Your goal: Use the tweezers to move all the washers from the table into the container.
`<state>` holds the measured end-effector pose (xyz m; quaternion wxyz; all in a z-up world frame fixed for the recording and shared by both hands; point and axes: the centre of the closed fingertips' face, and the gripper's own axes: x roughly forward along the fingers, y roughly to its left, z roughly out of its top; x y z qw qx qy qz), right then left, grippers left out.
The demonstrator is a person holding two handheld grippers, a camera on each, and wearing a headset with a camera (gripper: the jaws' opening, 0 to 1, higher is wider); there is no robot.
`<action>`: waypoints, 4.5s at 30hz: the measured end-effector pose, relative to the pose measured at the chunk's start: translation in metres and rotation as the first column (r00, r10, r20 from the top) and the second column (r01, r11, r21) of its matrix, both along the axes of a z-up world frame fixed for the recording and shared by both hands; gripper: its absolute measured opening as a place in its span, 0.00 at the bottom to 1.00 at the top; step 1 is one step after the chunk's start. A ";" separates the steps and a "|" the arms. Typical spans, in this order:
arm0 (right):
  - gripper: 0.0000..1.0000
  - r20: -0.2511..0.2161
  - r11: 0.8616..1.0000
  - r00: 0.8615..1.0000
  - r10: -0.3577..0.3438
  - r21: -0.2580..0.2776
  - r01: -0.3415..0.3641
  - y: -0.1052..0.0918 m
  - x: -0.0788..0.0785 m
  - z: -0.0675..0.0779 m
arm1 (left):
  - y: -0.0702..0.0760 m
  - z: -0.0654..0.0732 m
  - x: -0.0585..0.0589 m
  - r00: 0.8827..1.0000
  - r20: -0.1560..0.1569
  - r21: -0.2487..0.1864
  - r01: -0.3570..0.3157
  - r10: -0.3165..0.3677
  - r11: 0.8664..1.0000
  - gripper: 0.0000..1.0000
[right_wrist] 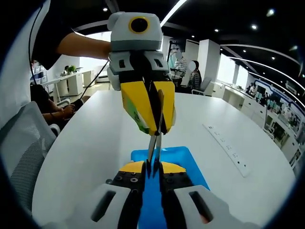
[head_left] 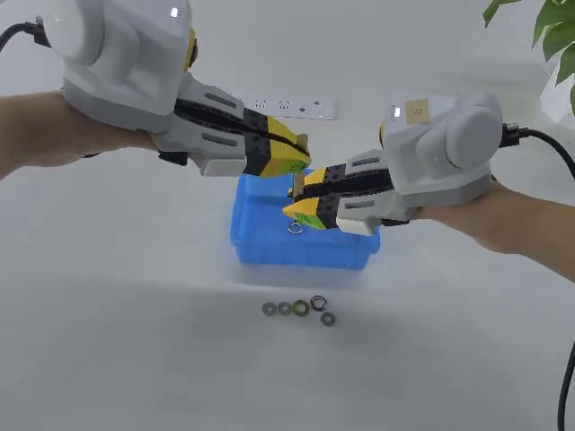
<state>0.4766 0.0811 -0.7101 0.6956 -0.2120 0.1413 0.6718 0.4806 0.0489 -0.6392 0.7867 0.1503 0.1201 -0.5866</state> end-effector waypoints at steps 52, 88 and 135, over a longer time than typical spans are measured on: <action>0.64 -0.053 0.997 0.996 -0.071 0.003 0.071 -0.069 -0.089 -0.021 | 0.000 -0.035 -0.102 0.996 0.053 0.035 -0.066 0.065 0.997 0.05; 0.66 -0.135 0.996 0.988 -0.077 -0.050 0.071 -0.077 -0.096 -0.047 | 0.001 -0.068 -0.088 0.996 -0.012 0.031 -0.086 0.087 0.996 0.06; 0.12 -0.105 0.984 0.986 0.130 -0.109 -0.141 0.009 -0.092 -0.070 | 0.004 -0.071 -0.093 0.992 -0.121 0.041 -0.040 0.045 0.998 0.06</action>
